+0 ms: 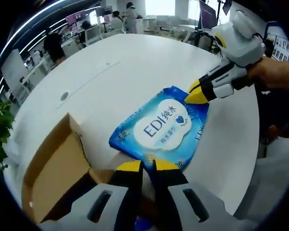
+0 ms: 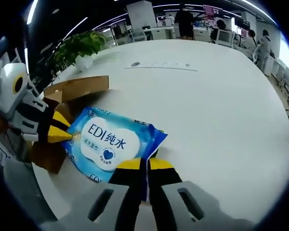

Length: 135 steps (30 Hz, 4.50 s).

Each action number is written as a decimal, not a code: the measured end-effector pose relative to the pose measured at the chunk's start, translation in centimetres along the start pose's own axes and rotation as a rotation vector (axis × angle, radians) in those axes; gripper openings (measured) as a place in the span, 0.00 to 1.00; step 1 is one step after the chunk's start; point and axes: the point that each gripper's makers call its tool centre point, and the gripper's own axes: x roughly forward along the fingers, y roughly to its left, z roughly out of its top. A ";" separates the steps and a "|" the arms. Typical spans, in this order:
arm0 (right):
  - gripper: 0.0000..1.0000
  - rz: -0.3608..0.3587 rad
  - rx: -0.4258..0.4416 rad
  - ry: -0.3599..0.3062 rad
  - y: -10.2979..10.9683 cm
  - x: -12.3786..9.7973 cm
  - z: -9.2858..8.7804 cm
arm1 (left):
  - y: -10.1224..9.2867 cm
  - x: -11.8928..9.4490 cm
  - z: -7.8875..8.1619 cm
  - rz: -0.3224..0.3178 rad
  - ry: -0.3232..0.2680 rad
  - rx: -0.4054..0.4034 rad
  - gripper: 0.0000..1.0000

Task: Operate the shoe box by opening the lid, removing the specified soft item, and placing it in the target area until the item is outside and the box remains undamaged.

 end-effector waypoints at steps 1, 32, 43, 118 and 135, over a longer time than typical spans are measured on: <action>0.03 0.000 0.004 -0.001 0.0 0.0 0.0 | 0.0 -0.2 0.1 -0.009 -0.006 -0.012 0.08; 0.15 -0.027 -0.133 -0.056 2.1 -4.7 2.8 | 2.4 -5.8 -0.2 -0.025 -0.105 -0.120 0.17; 0.16 0.001 -0.201 -0.078 4.9 -5.4 4.0 | 3.3 -7.7 -2.8 -0.038 -0.115 -0.122 0.16; 0.17 0.425 -0.779 0.110 25.6 3.1 2.1 | 9.7 -6.1 -8.2 -0.038 -0.110 -0.022 0.00; 0.06 0.445 -0.794 0.174 26.8 5.4 0.6 | 9.4 -6.1 -8.3 -0.081 -0.135 -0.034 0.00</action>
